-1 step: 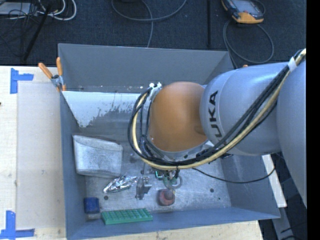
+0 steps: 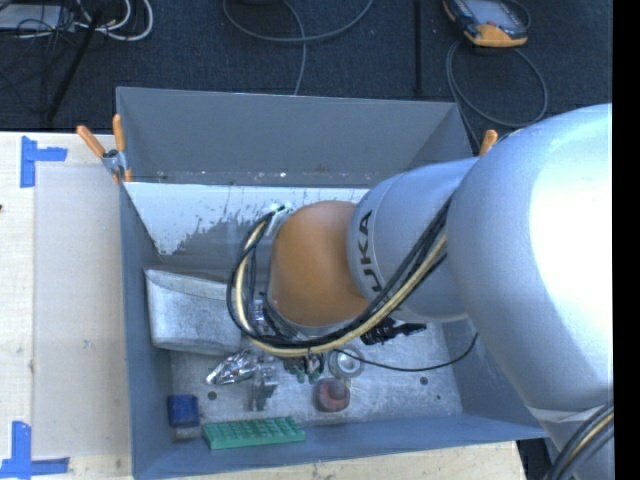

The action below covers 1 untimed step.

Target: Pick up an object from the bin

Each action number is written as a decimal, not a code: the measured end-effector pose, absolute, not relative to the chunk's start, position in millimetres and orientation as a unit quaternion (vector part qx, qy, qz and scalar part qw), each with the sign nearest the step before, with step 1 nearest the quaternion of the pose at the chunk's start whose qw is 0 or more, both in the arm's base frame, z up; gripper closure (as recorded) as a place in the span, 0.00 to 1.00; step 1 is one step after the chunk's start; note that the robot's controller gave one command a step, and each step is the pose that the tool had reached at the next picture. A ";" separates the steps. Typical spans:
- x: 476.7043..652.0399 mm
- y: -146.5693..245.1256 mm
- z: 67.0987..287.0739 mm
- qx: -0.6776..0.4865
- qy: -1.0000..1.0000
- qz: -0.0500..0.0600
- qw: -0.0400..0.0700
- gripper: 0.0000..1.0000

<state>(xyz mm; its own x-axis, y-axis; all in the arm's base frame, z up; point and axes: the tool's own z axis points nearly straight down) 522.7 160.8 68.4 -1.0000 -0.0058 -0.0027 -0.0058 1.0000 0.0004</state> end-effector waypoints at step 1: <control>525.7 167.6 100.8 -0.021 1.000 0.000 0.000 0.00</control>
Offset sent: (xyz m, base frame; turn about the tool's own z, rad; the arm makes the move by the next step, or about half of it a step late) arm 0.0023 0.0078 0.0316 -0.0388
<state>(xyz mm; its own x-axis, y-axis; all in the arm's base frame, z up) 525.7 167.6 100.8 -0.9991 -0.0415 -0.0008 -0.0415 0.9991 -0.0004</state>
